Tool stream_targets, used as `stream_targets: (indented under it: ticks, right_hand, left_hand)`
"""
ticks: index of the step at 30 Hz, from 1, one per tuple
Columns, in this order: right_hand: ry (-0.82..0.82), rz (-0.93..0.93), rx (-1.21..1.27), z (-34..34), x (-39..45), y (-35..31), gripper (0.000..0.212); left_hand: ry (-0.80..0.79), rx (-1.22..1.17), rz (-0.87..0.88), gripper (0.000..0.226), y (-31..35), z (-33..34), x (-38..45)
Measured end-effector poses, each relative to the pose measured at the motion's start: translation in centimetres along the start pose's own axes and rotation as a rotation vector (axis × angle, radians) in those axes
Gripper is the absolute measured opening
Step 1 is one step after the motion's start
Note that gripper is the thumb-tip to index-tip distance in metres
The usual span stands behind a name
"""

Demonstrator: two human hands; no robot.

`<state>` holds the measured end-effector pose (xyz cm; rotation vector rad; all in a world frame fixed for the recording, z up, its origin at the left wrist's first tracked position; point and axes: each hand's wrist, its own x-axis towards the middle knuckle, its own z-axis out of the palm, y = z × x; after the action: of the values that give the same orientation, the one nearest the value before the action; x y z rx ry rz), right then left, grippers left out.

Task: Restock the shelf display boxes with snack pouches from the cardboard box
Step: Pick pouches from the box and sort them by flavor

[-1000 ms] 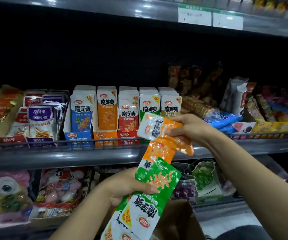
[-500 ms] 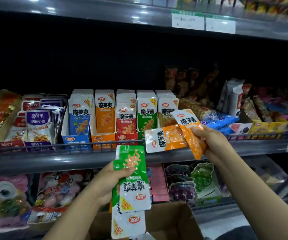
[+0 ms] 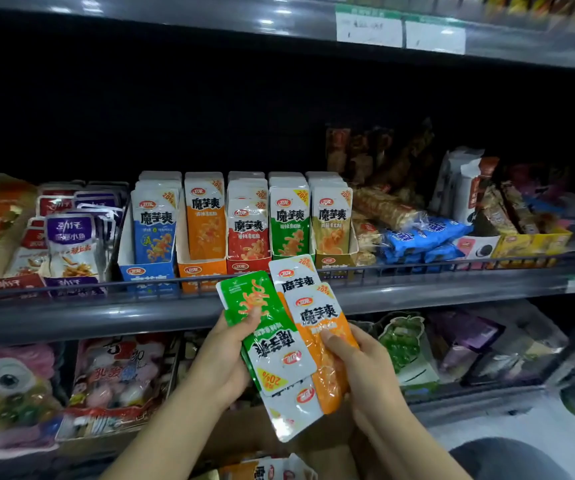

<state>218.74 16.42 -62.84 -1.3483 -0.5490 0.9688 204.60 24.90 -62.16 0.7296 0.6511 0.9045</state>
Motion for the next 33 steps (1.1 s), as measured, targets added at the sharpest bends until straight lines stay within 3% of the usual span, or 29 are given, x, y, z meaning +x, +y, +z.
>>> stream_targets:
  ticks: [5, 10, 15, 22, 24, 28, 31, 33]
  right_hand:
    - [-0.086, -0.012, -0.205, -0.2, -0.4, 0.4, 0.011]
    - [-0.042, -0.066, -0.386, -0.1, 0.9, 0.6, 0.023]
    - [-0.058, -0.145, -0.359, 0.9, 1.9, -0.3, 0.027]
    - [-0.093, -0.292, -0.409, 3.4, 2.0, -0.9, 0.030]
    - [-0.146, -0.274, -0.410, 4.2, 2.2, -1.4, 0.031]
    - [-0.292, -0.069, -0.271, 5.9, 4.0, -3.5, 0.038]
    - [-0.383, -0.099, -0.295, 7.9, 5.4, -4.5, 0.021]
    - [-0.355, -0.139, -0.335, 9.4, 6.6, -5.2, 0.020]
  left_hand:
    - [0.094, 0.177, 0.055, 0.038, -0.4, -0.2, -0.3]
    - [0.082, 0.272, 0.047, 0.039, -0.8, 0.1, -0.6]
    - [0.068, 0.344, 0.057, 0.041, -1.1, 0.6, -0.9]
    - [0.172, 0.435, 0.166, 0.040, 0.1, 0.3, -0.8]
    - [0.204, 0.466, 0.191, 0.038, 1.0, -0.1, -0.8]
    - [0.242, 0.500, 0.244, 0.037, 3.0, -1.1, -0.8]
    - [0.269, 0.551, 0.283, 0.035, 4.3, -1.9, -0.7]
    - [0.326, 0.560, 0.330, 0.031, 5.1, -2.6, -0.5]
